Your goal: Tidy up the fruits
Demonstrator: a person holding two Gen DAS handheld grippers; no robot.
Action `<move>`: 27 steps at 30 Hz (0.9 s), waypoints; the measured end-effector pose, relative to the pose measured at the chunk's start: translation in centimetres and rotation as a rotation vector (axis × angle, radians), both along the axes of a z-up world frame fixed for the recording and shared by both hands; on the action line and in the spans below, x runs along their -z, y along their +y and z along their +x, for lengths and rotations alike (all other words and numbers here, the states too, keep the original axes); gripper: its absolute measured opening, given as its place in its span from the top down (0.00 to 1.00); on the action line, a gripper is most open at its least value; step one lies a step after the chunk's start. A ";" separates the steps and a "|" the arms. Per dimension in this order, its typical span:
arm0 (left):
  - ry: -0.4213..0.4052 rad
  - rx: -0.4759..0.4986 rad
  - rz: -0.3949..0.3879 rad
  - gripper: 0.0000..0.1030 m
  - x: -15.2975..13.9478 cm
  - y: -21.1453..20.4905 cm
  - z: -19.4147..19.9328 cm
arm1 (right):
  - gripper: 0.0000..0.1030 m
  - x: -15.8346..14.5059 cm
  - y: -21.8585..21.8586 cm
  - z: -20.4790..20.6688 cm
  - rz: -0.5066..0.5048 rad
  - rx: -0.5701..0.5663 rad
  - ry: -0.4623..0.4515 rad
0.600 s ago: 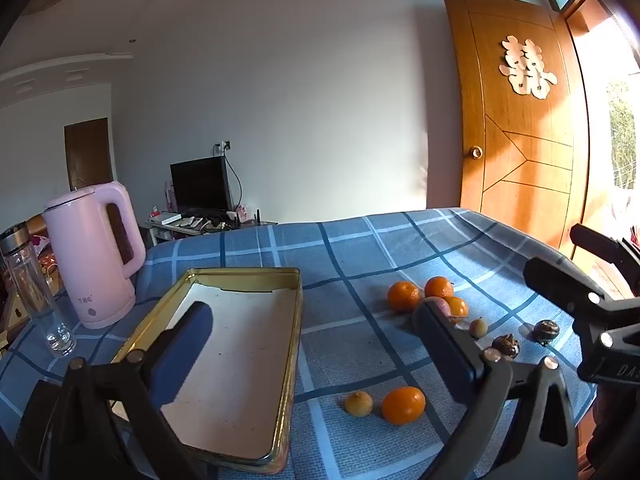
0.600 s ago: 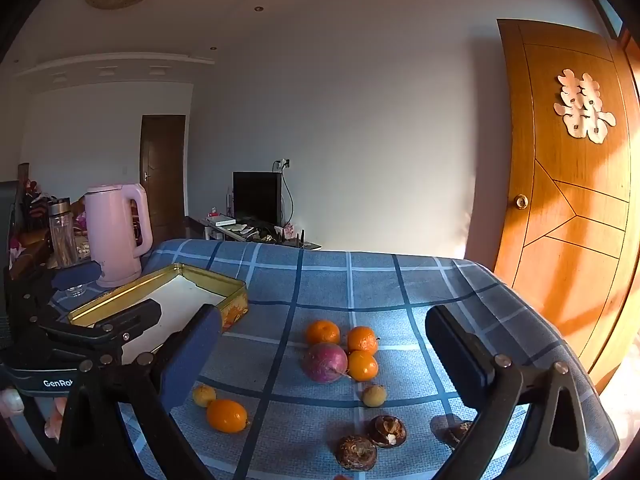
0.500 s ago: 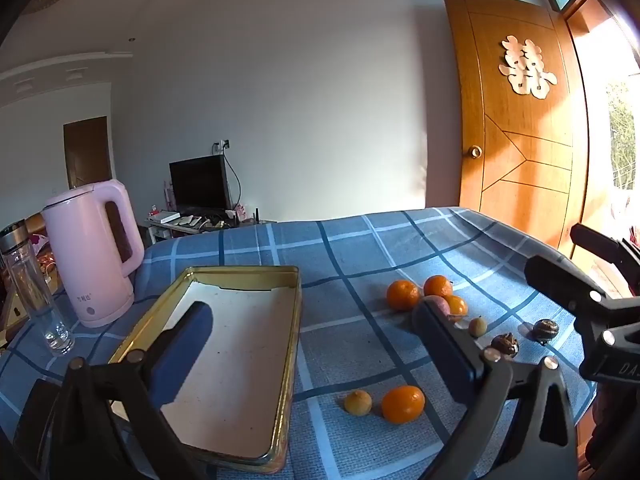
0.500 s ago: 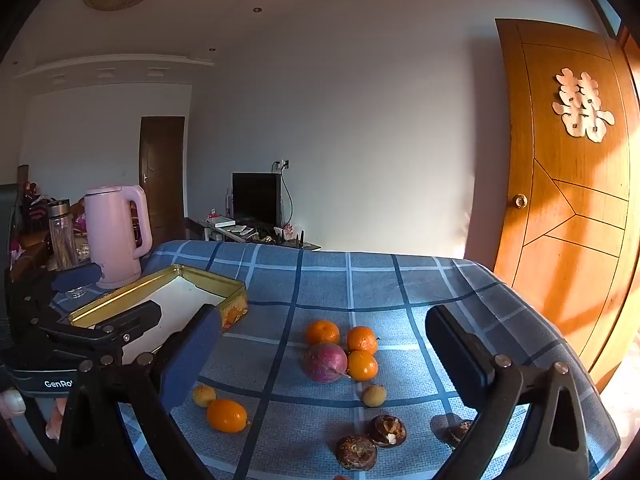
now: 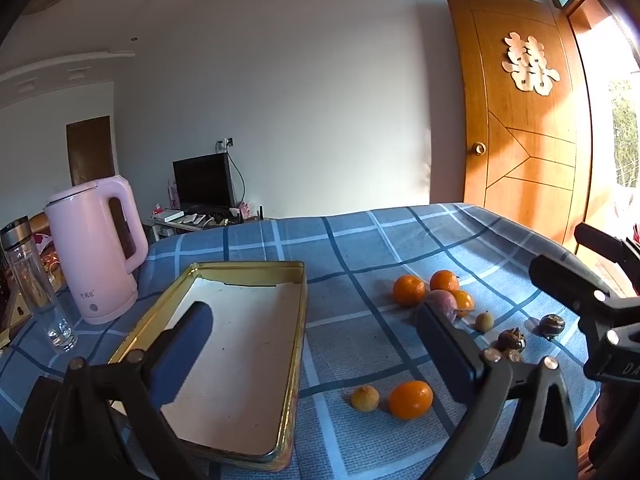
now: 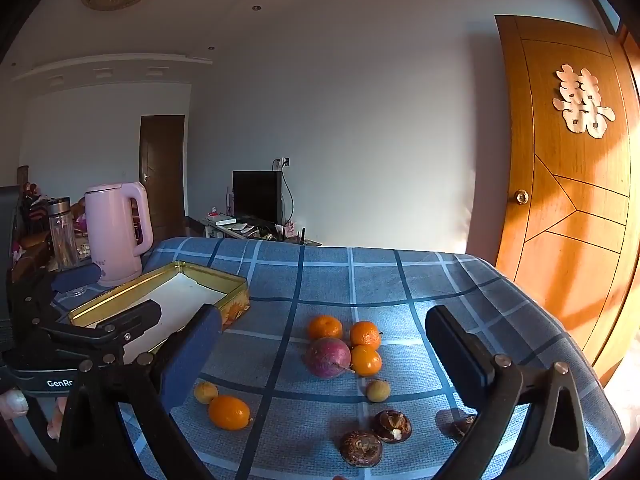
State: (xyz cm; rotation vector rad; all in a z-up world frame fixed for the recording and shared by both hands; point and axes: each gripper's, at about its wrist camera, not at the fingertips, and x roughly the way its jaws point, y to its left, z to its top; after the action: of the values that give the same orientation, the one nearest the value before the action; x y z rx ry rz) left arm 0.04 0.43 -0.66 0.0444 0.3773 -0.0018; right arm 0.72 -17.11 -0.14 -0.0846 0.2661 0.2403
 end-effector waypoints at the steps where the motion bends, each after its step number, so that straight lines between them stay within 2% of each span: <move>1: 0.001 -0.001 0.002 0.00 0.0 0.0 0.0 | 0.01 0.0 -0.1 0.0 0.000 0.000 0.001; 27: 0.012 -0.003 0.001 0.00 0.4 0.3 0.1 | 0.01 0.1 -0.2 0.0 0.002 0.005 0.009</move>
State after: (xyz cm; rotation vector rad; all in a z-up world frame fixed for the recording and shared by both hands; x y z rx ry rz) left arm 0.15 0.70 -1.07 0.0446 0.3899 0.0011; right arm 0.75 -17.31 -0.27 -0.0813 0.2745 0.2363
